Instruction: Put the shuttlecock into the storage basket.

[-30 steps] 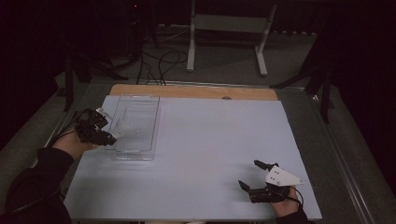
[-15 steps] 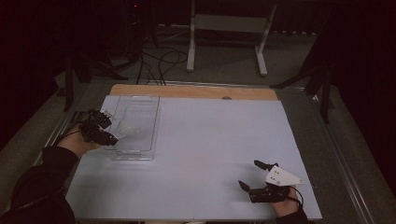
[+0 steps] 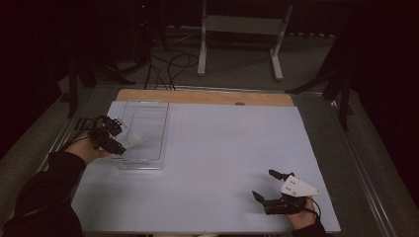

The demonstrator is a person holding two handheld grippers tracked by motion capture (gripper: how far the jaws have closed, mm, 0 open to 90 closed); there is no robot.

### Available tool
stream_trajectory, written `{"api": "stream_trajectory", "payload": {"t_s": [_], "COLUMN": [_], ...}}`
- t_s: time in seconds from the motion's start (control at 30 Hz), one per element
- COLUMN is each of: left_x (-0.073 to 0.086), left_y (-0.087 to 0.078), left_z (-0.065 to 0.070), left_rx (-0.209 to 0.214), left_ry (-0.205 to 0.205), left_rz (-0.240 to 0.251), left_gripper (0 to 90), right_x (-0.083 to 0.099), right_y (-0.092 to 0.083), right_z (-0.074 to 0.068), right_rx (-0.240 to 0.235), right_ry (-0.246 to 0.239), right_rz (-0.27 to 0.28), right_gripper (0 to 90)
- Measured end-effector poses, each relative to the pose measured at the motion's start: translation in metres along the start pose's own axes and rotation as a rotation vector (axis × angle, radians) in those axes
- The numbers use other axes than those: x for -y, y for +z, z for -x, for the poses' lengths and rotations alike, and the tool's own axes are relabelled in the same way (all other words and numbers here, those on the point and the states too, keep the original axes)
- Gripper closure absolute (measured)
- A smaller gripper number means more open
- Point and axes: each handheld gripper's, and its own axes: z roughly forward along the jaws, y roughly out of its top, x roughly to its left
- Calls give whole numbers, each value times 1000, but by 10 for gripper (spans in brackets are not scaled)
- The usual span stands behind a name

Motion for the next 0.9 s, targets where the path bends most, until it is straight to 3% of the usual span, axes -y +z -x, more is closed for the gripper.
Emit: {"api": "stream_trajectory", "payload": {"t_s": [0.13, 0.37, 0.63, 0.73, 0.9], "left_x": [0, 0, 0, -1, -4], "left_y": [-3, -8, -10, -12, -14], "left_z": [-1, -1, 0, 1, 3], "left_rx": [-4, 8, 5, 54, 82], "left_ry": [-21, -34, -73, -79, -52], "left_rz": [15, 29, 33, 51, 71], "left_gripper": [540, 465, 240, 131, 10], "right_x": [0, 0, 0, 0, 0], "right_y": [0, 0, 0, 0, 0], "right_z": [0, 0, 0, 0, 0], "right_rx": [1, 2, 0, 1, 1], "right_ry": [1, 3, -2, -1, -1], "right_rz": [-1, -1, -2, -2, -2], "right_gripper": [94, 94, 95, 94, 95]}}
